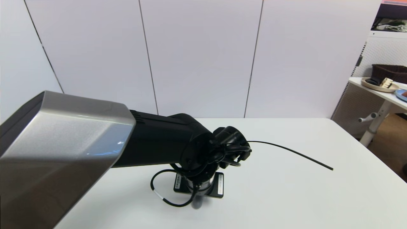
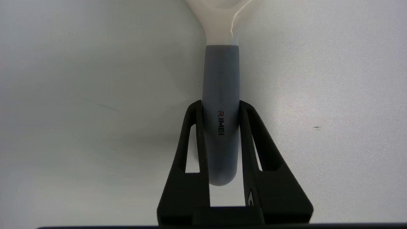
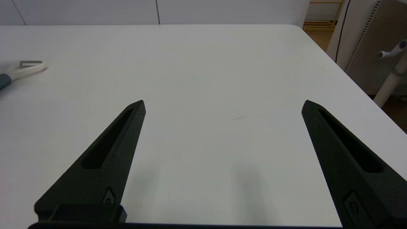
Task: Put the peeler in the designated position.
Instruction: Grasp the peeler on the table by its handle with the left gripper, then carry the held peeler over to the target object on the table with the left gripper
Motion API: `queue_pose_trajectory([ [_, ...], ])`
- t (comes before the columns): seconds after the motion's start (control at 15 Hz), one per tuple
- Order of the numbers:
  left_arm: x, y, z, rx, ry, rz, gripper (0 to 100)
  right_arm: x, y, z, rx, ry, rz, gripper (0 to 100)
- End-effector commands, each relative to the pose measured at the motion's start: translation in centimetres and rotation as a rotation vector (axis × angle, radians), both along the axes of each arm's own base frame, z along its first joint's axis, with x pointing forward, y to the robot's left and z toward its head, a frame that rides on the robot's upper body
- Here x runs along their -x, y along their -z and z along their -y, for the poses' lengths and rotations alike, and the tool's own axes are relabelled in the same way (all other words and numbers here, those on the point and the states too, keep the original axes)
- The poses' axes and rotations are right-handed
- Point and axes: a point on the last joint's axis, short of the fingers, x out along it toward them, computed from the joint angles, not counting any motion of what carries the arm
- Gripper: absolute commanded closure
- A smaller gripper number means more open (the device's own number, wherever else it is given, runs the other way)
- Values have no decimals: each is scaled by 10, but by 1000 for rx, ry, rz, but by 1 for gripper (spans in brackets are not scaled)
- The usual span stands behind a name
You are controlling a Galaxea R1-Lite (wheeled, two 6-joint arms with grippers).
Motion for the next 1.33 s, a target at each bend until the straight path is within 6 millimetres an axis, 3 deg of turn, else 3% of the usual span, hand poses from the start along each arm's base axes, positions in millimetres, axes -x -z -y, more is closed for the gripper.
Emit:
queue_pose_trajectory([
  [0.07,1,-5,-2,10,-4,0,100,0,0,0,0,0,-1,0],
  [0.27,5,-24,-8,45,-7,29,100,0,0,0,0,0,-1,0],
  [0.47,17,-69,-27,101,-26,142,100,0,0,0,0,0,-1,0],
  [0.6,28,-99,-51,93,-62,207,100,0,0,0,0,0,-1,0],
  [0.8,43,-142,-105,33,-163,304,100,0,0,0,0,0,-1,0],
  [1.07,72,-180,-190,-40,-280,315,100,0,0,0,-2,0,-1,0],
  [1.27,71,-198,-249,-194,-318,338,100,0,0,0,0,0,-1,0],
  [1.33,69,-204,-259,-223,-312,360,100,0,0,0,0,0,-1,0],
])
